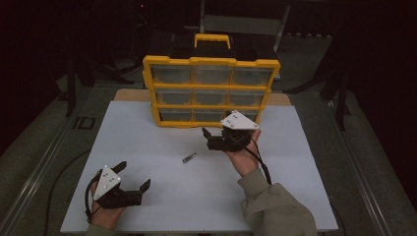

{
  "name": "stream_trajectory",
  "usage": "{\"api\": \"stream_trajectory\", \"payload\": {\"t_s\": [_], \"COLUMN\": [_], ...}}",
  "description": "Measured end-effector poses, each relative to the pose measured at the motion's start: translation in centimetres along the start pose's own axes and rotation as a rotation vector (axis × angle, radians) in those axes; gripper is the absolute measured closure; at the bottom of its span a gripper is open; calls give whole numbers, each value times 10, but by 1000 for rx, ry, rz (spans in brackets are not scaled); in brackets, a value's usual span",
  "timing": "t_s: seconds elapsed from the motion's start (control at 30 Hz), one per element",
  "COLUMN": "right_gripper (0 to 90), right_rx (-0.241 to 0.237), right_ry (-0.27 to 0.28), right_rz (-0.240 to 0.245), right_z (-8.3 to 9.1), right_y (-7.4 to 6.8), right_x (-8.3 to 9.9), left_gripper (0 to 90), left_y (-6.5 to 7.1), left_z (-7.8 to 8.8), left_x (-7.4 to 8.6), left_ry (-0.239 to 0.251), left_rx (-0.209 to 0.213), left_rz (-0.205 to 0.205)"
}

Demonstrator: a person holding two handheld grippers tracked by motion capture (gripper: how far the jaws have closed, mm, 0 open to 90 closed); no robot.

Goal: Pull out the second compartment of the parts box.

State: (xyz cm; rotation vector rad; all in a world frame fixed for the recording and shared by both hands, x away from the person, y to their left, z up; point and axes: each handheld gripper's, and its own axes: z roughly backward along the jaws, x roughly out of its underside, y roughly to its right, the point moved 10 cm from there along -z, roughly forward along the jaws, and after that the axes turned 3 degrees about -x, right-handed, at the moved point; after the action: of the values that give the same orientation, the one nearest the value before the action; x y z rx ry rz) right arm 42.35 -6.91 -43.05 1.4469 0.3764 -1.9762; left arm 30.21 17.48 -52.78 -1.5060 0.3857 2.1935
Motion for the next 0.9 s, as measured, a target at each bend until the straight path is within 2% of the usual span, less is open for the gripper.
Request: {"api": "stream_trajectory", "payload": {"t_s": [0.23, 0.47, 0.57, 0.77, 0.9], "right_gripper": [79, 79, 79, 80, 80], "right_rx": [12, 19, 17, 15, 21], "right_ry": [26, 12, -15, -36, -68], "right_rz": [8, 31, 28, 14, 34], "right_z": [-8, -19, -32, -44, -55], "right_y": [1, 1, 5, 7, 8], "right_x": [-2, 2, 10, 16, 21], "left_gripper": [0, 0, 0, 0, 0], "left_y": [0, 0, 0, 0, 0], "left_z": [0, 0, 0, 0, 0], "left_x": [0, 0, 0, 0, 0], "left_ry": [0, 1, -1, 0, 0], "left_rx": [2, 2, 3, 3, 3], "left_rz": [0, 1, -1, 1, 1]}}
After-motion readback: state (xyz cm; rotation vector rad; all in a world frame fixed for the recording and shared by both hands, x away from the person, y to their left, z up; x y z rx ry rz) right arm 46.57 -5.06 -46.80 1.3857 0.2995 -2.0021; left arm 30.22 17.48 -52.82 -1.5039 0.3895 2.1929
